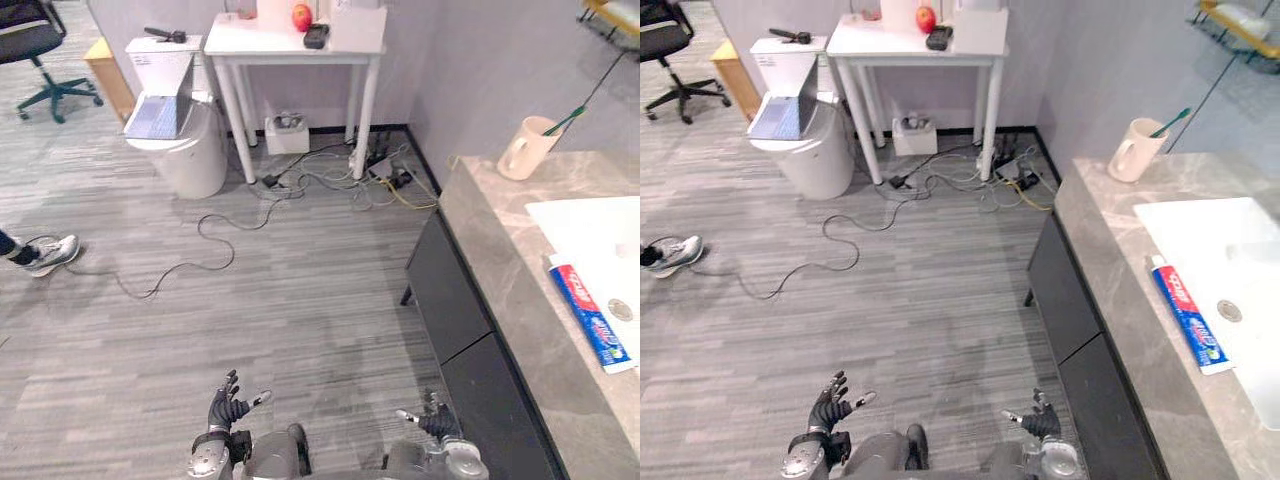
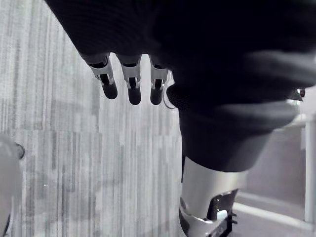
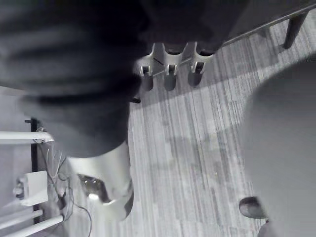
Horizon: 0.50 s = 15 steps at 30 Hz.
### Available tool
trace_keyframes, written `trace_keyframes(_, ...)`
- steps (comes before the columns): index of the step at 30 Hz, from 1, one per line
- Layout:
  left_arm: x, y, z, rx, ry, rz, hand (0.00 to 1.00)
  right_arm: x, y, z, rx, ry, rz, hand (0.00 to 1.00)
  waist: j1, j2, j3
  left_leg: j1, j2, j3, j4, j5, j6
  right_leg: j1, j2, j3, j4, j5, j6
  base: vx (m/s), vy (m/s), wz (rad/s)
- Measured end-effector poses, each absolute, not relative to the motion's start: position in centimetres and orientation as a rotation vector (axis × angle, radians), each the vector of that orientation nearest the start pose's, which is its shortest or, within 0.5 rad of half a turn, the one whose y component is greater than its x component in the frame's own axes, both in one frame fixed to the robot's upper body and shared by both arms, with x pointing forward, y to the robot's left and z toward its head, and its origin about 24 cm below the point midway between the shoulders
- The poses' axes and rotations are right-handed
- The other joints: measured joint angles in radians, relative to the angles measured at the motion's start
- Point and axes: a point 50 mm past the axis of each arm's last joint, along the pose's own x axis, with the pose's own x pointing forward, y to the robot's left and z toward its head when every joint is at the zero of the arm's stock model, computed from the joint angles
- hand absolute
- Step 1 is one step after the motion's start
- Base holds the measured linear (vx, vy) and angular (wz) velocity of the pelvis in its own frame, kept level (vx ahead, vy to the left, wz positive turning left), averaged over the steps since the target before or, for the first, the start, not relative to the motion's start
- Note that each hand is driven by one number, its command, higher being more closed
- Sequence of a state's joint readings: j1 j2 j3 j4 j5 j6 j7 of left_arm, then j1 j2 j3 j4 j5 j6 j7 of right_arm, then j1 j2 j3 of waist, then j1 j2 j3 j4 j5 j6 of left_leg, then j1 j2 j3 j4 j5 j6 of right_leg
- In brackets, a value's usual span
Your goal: Organize washtable
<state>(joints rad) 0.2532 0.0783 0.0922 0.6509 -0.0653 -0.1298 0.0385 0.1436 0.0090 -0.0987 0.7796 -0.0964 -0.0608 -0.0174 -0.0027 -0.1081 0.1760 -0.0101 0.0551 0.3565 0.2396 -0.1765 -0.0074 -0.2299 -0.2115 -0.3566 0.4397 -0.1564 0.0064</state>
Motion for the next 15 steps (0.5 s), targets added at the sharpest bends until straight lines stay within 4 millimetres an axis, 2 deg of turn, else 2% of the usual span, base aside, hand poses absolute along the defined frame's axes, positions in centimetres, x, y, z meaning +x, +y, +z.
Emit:
trace_keyframes(2, 11.4, 20.8, -12.5, 0.008, 0.772, 0.244, 0.0, 12.5, -17.8, -14.0, -0.073, 0.889, -0.103, 0.0, -0.006, 0.028, -0.011, 0.015, 0.025, -0.014, -0.029, -0.006, -0.023, 0.025, 0.043, -0.004, -0.062, 0.0, -0.006, 0.29, -0.084, -0.27)
trace_keyframes(3, 11.1, 20.7, -12.8, 0.006, 0.787, 0.242, 0.0, 12.7, -18.1, -13.9, -0.085, 0.881, -0.105, 0.0, -0.009, 0.049, -0.008, 0.022, 0.049, -0.014, -0.022, -0.019, -0.047, 0.04, 0.073, -0.003, -0.084, -0.002, -0.011, 0.35, -0.11, -0.38)
trace_keyframes(4, 11.0, 20.7, -12.9, 0.005, 0.793, 0.244, 0.0, 12.7, -18.3, -13.9, -0.087, 0.878, -0.108, 0.0, -0.012, 0.059, -0.01, 0.027, 0.063, -0.012, -0.013, -0.03, -0.064, 0.049, 0.089, -0.006, -0.092, -0.007, -0.017, 0.39, -0.134, -0.3)
trace_keyframes(5, 10.9, 20.8, -12.9, 0.003, 0.796, 0.242, 0.0, 12.6, -18.4, -13.9, -0.088, 0.88, -0.11, 0.0, -0.013, 0.073, -0.017, 0.033, 0.098, -0.005, 0.022, -0.039, -0.08, 0.072, 0.12, -0.006, -0.114, -0.014, -0.028, 0.36, -0.137, -0.36)
trace_keyframes(7, 10.9, 21.2, -12.8, -0.007, 0.788, 0.262, 0.0, 12.4, -18.2, -14.0, -0.085, 0.884, -0.106, 0.0, -0.008, 0.083, -0.014, 0.003, 0.165, -0.038, 0.211, -0.047, -0.094, 0.139, 0.179, 0.008, -0.156, -0.016, -0.034, 0.38, -0.153, -0.56)
trace_keyframes(8, 10.9, 21.0, -12.7, -0.015, 0.785, 0.267, 0.0, 12.3, -18.4, -13.8, -0.087, 0.875, -0.115, 0.0, -0.006, 0.096, -0.01, -0.021, 0.223, -0.054, 0.382, -0.035, -0.115, 0.196, 0.218, 0.004, -0.179, -0.016, -0.036, 0.44, -0.176, -1.09)
trace_keyframes(9, 10.7, 21.0, -12.5, -0.023, 0.774, 0.274, 0.0, 12.2, -18.9, -13.5, -0.089, 0.86, -0.13, 0.0, 0.001, 0.111, -0.012, -0.048, 0.27, -0.06, 0.54, 0.032, -0.126, 0.245, 0.247, 0.025, -0.203, -0.027, -0.075, 0.36, -0.112, -1.3)
trace_keyframes(10, 10.8, 20.9, -12.4, -0.026, 0.767, 0.275, 0.0, 12.2, -19.2, -13.4, -0.091, 0.852, -0.139, 0.0, 0.01, 0.104, -0.017, -0.075, 0.283, -0.065, 0.615, 0.085, -0.122, 0.272, 0.251, 0.056, -0.218, -0.036, -0.087, 0.37, -0.041, -1.52)
trace_keyframes(11, 11.2, 20.8, -12.4, -0.03, 0.758, 0.273, 0.0, 12.2, -19.5, -13.3, -0.092, 0.848, -0.15, 0.0, 0.019, 0.099, -0.015, -0.112, 0.292, -0.092, 0.707, 0.038, -0.123, 0.298, 0.26, 0.117, -0.237, -0.037, -0.09, 0.35, 0.039, -1.46)
trace_keyframes(12, 11.8, 20.8, -12.1, -0.03, 0.736, 0.272, 0.0, 12.2, -19.5, -13.3, -0.086, 0.849, -0.143, 0.0, 0.019, 0.108, -0.019, -0.147, 0.273, -0.113, 0.71, -0.038, -0.124, 0.31, 0.257, 0.173, -0.25, -0.038, -0.091, 0.35, 0.071, -1.4)
trace_keyframes(13, 12.0, 21.0, -12.0, -0.032, 0.729, 0.28, 0.0, 12.1, -19.4, -13.3, -0.079, 0.849, -0.15, 0.0, 0.017, 0.105, -0.018, -0.159, 0.259, -0.121, 0.69, -0.057, -0.117, 0.314, 0.251, 0.2, -0.254, -0.038, -0.091, 0.29, 0.116, -1.39)
trace_keyframes(14, 12.2, 21.2, -11.9, -0.034, 0.721, 0.292, 0.0, 12.2, -19.1, -13.3, -0.049, 0.848, -0.169, 0.0, 0.017, 0.09, -0.009, -0.177, 0.226, -0.136, 0.617, -0.087, -0.104, 0.32, 0.239, 0.258, -0.254, -0.038, -0.091, 0.28, 0.174, -1.0)
trace_keyframes(15, 12.2, 21.2, -11.9, -0.034, 0.719, 0.293, 0.0, 12.1, -19.1, -13.4, -0.042, 0.85, -0.173, 0.0, 0.019, 0.092, -0.009, -0.18, 0.215, -0.145, 0.595, -0.094, -0.103, 0.323, 0.234, 0.274, -0.254, -0.038, -0.09, 0.27, 0.197, -1.36)
